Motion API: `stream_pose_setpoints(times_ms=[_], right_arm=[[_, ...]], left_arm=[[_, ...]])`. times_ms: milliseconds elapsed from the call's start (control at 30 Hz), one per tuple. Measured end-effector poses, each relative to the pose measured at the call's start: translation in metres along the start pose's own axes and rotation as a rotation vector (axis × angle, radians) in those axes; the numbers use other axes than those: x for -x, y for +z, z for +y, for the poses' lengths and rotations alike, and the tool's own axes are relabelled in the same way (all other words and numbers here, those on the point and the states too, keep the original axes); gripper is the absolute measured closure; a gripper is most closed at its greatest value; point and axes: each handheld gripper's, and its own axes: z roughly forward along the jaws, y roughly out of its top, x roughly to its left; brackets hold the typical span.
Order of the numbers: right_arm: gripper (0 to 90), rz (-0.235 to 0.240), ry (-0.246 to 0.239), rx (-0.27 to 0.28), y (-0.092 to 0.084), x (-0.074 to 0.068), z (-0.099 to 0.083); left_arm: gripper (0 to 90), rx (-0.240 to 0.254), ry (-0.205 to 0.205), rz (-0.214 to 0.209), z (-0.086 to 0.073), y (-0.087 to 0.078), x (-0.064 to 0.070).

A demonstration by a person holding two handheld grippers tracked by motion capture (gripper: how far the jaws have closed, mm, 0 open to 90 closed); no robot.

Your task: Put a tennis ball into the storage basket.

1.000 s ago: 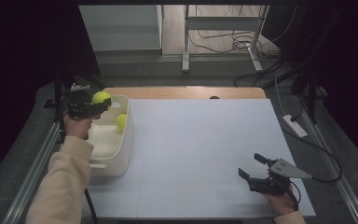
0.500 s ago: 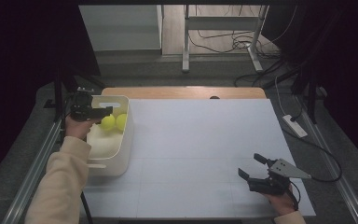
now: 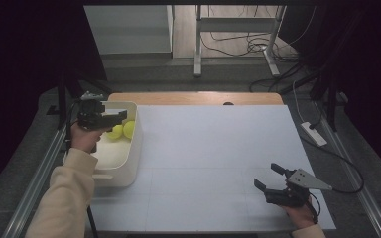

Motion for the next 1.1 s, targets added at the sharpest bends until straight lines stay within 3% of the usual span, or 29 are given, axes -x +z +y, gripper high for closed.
stream_pose_setpoints(times_ms=[233,767,1100], right_arm=[[13.1,0.003,0.002,0.002,0.0,0.0,0.0],[13.0,0.004,-0.005,-0.009,0.003,0.001,-0.001],[13.0,0.006,-0.007,-0.012,0.004,0.001,-0.001]], left_arm=[[11.5,0.041,0.002,-0.054,-0.004,-0.007,0.006],[10.3,0.116,0.088,-0.16,-0.018,-0.03,0.036],[10.3,0.157,0.101,-0.225,-0.027,-0.043,0.051]])
